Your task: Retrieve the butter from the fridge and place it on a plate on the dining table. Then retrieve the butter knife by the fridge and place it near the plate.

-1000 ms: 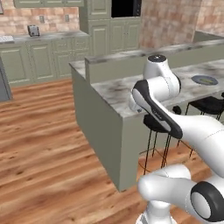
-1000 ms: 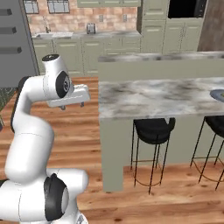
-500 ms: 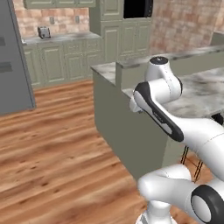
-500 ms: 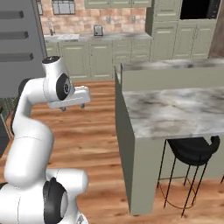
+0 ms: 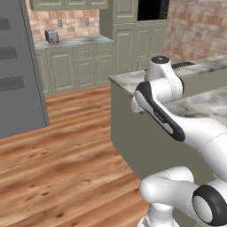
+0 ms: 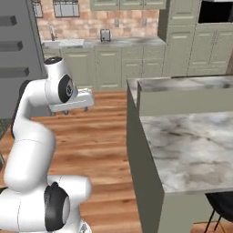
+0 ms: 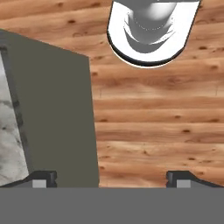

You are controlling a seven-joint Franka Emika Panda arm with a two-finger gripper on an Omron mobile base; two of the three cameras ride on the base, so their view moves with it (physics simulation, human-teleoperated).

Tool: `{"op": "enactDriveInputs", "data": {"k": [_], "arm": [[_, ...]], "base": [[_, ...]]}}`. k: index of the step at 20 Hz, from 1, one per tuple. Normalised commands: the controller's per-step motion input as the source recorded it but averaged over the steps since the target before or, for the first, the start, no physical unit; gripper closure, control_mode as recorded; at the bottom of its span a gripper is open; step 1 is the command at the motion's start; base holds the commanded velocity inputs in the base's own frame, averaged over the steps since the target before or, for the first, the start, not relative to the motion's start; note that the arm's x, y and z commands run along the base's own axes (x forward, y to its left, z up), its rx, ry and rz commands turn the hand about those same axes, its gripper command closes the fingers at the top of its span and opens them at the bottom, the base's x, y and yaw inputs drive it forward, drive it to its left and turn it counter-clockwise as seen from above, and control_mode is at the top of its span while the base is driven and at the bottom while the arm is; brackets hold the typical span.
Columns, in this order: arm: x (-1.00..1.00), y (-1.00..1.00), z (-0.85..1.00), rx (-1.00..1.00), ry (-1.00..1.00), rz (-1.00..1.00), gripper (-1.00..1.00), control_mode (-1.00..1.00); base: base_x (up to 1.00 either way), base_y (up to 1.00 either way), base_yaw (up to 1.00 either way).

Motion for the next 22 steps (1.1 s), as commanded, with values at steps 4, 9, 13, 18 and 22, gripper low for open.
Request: {"op": "enactDriveInputs", "data": {"k": [4, 9, 13, 18, 22], "arm": [[0.00, 0.00, 0.00, 0.00, 0.00, 0.00, -1.00, 1.00], [0.00, 0.00, 0.00, 0.00, 0.00, 0.00, -1.00, 1.00], [0.00, 0.00, 0.00, 0.00, 0.00, 0.00, -1.00, 1.00], [0.00, 0.00, 0.00, 0.00, 0.00, 0.00, -1.00, 1.00], [0.00, 0.00, 0.00, 0.00, 0.00, 0.00, -1.00, 1.00]], "base": [[1.00, 0.11, 0.00], [1.00, 0.00, 0.00], [1.00, -0.07, 0.00], [1.00, -0.08, 0.00], [1.00, -0.11, 0.01]]}}
